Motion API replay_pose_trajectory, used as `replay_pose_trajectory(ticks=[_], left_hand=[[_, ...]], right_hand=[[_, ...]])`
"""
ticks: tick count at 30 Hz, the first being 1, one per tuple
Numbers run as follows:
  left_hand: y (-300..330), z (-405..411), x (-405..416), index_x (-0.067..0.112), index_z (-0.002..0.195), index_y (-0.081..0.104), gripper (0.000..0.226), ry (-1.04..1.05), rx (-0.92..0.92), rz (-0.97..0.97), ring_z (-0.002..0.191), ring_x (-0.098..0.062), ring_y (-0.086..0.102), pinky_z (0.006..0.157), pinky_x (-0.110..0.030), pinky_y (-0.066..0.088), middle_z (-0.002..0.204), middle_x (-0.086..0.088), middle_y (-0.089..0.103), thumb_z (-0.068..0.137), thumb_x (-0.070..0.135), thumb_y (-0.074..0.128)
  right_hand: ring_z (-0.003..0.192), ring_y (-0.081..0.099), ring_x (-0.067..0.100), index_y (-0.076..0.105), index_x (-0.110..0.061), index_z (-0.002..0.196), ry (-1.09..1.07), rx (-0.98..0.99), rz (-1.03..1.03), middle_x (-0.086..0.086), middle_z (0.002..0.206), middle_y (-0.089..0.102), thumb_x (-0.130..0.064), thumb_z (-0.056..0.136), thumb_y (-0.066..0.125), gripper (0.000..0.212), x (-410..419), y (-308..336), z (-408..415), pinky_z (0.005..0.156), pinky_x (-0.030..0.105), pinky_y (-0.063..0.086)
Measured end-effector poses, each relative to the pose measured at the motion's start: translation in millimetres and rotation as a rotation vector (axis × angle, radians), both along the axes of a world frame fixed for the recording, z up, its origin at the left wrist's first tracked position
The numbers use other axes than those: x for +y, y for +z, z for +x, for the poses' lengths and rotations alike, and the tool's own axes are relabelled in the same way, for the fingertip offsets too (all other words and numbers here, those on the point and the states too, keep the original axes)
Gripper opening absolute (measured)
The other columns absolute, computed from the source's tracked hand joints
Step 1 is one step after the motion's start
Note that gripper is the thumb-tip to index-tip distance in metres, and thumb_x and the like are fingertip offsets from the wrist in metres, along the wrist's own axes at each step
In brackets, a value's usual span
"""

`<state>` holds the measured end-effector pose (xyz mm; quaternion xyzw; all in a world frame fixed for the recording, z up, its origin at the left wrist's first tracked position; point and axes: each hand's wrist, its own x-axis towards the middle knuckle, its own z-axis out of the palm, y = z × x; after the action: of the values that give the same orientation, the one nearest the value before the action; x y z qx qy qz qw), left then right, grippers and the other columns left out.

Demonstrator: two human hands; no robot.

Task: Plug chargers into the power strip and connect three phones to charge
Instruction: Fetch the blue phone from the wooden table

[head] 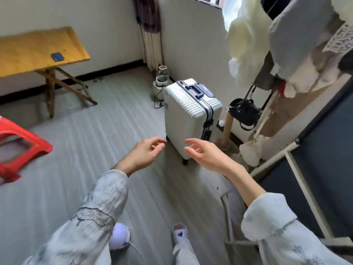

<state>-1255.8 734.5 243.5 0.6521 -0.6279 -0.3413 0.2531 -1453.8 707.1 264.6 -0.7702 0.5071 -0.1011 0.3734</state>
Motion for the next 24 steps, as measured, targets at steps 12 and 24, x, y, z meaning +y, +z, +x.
replay_pose_trajectory(ticks=[12,24], left_hand=[[7,221,-184,0.025,0.112,0.06,0.024,0.359,0.034,-0.03,0.097,-0.011,0.059,0.084,-0.02,0.037,0.105,0.007,0.064,0.092,0.028,0.047],[-17,555,-351,0.02,0.106,0.063,0.02,0.614,0.024,-0.067,0.093,-0.011,0.062,0.084,-0.02,0.041,0.101,0.004,0.066,0.091,0.021,0.052]], right_hand=[[0.088,0.058,0.008,0.053,-0.022,0.122,0.243,-0.055,-0.047,-0.001,0.111,0.066,-0.036,0.089,0.048,0.036,-266,8,236,0.073,0.019,0.042],[0.085,0.056,0.003,0.053,-0.018,0.122,0.409,-0.125,-0.037,0.001,0.111,0.066,-0.031,0.091,0.048,0.034,-469,4,575,0.067,0.009,0.036]])
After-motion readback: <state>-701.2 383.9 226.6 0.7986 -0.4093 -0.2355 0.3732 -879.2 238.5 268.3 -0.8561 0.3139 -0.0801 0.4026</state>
